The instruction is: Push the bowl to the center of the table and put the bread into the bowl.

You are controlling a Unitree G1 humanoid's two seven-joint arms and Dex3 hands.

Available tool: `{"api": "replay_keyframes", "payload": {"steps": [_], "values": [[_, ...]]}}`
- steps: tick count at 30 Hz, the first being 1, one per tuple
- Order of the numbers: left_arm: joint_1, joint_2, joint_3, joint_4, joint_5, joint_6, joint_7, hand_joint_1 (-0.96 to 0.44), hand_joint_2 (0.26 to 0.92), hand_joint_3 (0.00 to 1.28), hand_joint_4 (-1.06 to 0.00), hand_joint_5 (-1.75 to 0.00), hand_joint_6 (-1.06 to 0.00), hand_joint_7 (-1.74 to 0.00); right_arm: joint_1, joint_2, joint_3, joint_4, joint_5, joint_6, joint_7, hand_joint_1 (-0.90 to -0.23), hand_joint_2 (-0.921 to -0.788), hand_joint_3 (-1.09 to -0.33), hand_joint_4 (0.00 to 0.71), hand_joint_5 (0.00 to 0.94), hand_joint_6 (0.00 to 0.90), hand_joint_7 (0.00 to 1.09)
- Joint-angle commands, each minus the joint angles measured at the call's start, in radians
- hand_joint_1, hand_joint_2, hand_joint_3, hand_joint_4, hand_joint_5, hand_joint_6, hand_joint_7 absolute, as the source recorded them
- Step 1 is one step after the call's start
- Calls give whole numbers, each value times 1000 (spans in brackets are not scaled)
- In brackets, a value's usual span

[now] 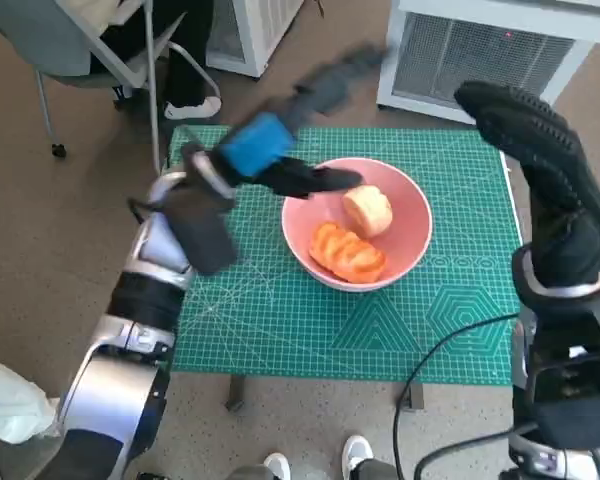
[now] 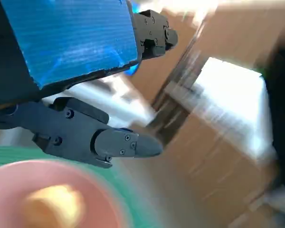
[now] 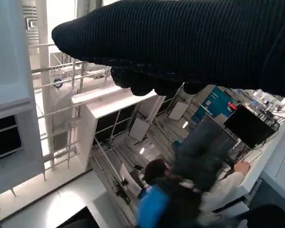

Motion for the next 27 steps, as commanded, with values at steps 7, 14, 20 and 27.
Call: {"api": "replay_keyframes", "payload": {"steps": [7,14,20,27], "values": [[147,-105,97,-271,-222,73,25,-656,921,462,-154,-51,-99,-448,-44,4,11,-10,29,43,13,-562,-921,-768,244,2,-1,543],[201,-158,115,-353,-284,89,29,-604,921,467,-175,-45,-18,-712,-71,8,19,-14,54,74,23,-591,-921,-734,244,2,0,553],[225,-164,118,-395,-299,103,12,-594,921,463,-189,-48,-15,-717,-89,22,26,-7,55,86,20,-594,-921,-722,251,5,15,567],[242,-168,120,-434,-318,133,-10,-590,921,454,-206,-52,-26,-704,-101,29,30,14,55,80,21,-581,-921,-718,258,8,20,573]]}}
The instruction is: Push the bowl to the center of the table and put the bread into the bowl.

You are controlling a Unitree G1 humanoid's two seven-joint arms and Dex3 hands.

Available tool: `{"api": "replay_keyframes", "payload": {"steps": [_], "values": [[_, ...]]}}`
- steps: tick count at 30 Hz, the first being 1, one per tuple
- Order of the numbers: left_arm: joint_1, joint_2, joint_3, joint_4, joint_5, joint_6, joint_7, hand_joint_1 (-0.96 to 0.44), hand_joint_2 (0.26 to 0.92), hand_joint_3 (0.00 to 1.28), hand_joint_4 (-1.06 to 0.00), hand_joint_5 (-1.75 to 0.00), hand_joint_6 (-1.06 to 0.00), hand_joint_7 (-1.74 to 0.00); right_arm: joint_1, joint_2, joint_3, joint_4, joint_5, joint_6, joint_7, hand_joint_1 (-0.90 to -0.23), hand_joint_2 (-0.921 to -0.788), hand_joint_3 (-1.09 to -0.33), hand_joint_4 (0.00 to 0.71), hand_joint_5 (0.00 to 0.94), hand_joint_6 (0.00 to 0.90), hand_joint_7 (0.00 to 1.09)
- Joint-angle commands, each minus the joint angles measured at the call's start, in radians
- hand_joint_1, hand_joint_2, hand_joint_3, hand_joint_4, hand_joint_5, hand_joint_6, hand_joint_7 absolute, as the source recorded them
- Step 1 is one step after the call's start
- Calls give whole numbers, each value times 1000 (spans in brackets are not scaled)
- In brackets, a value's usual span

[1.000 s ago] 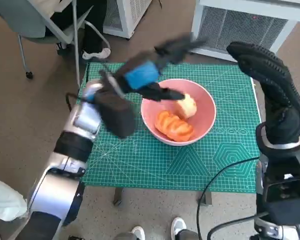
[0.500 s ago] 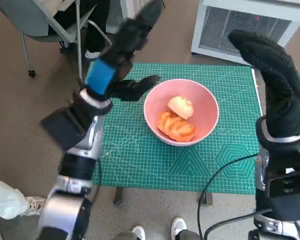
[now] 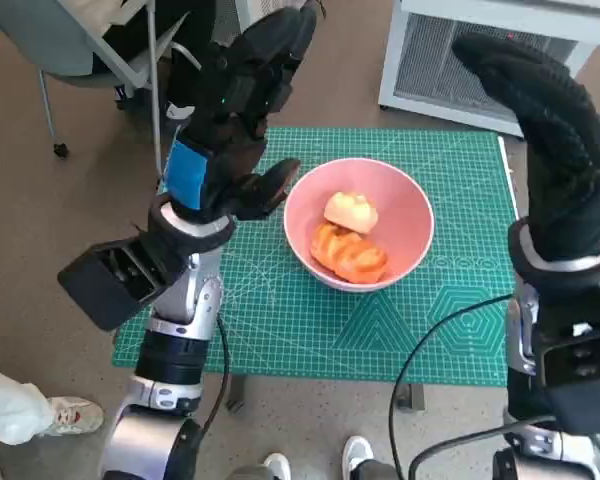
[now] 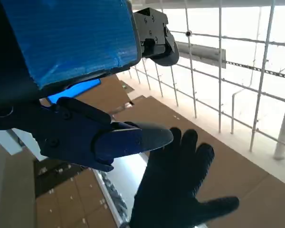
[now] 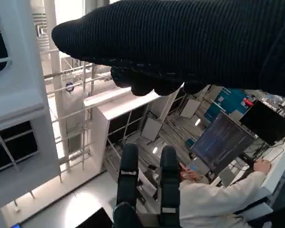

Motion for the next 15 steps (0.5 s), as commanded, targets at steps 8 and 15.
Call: {"api": "replay_keyframes", "payload": {"steps": [8,15], "values": [[26,-5,10,-60,-29,42,-22,-589,921,453,-212,-51,-30,-695,-11,14,6,26,22,10,17,-577,-921,-718,259,7,19,574],[24,-8,18,-60,-36,53,-25,-578,921,454,-217,-52,-31,-694,-14,23,10,21,34,21,22,-564,-921,-718,260,6,19,575]]}}
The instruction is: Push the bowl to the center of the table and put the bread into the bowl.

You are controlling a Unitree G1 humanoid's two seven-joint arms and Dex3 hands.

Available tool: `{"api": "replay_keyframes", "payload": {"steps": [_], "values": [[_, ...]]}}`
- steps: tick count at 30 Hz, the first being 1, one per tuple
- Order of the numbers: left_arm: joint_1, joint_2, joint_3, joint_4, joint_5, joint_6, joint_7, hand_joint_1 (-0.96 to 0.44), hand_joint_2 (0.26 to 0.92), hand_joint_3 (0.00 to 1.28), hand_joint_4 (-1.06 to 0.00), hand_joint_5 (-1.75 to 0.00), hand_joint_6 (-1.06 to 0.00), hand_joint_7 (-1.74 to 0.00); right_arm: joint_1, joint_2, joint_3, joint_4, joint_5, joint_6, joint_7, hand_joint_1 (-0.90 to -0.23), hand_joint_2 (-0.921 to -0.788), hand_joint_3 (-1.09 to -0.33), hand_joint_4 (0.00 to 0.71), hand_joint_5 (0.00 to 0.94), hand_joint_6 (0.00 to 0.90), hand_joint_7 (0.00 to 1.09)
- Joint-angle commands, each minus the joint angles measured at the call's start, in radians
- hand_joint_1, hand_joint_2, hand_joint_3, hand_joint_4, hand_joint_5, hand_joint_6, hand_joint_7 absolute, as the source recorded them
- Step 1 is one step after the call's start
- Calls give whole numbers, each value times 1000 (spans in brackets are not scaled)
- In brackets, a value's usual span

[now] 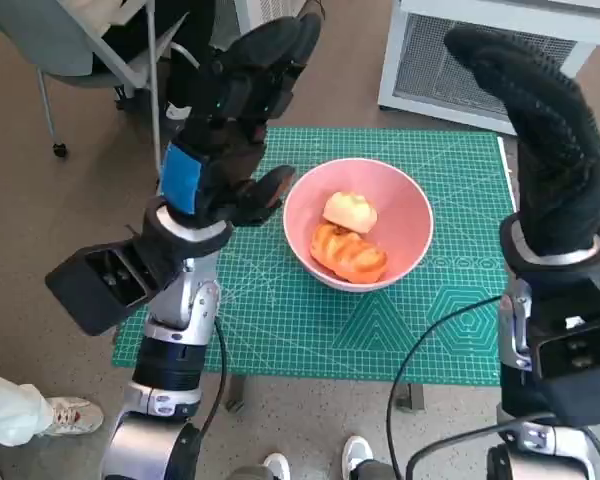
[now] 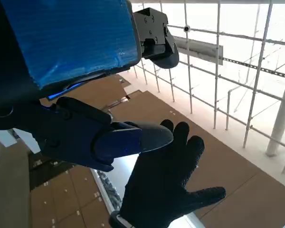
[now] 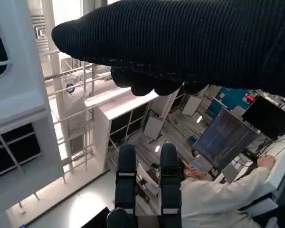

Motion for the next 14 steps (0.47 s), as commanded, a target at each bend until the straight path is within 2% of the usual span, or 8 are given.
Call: {"api": "replay_keyframes", "payload": {"steps": [1,14], "values": [[8,-5,10,-9,-9,8,-4,-576,921,454,-217,-52,-31,-694,0,7,5,7,7,18,14,-563,-921,-718,260,6,19,575],[6,-16,21,-13,-1,18,17,-566,921,418,-239,-53,-66,-669,-6,10,3,10,11,26,20,-557,-921,-719,260,5,20,574]]}}
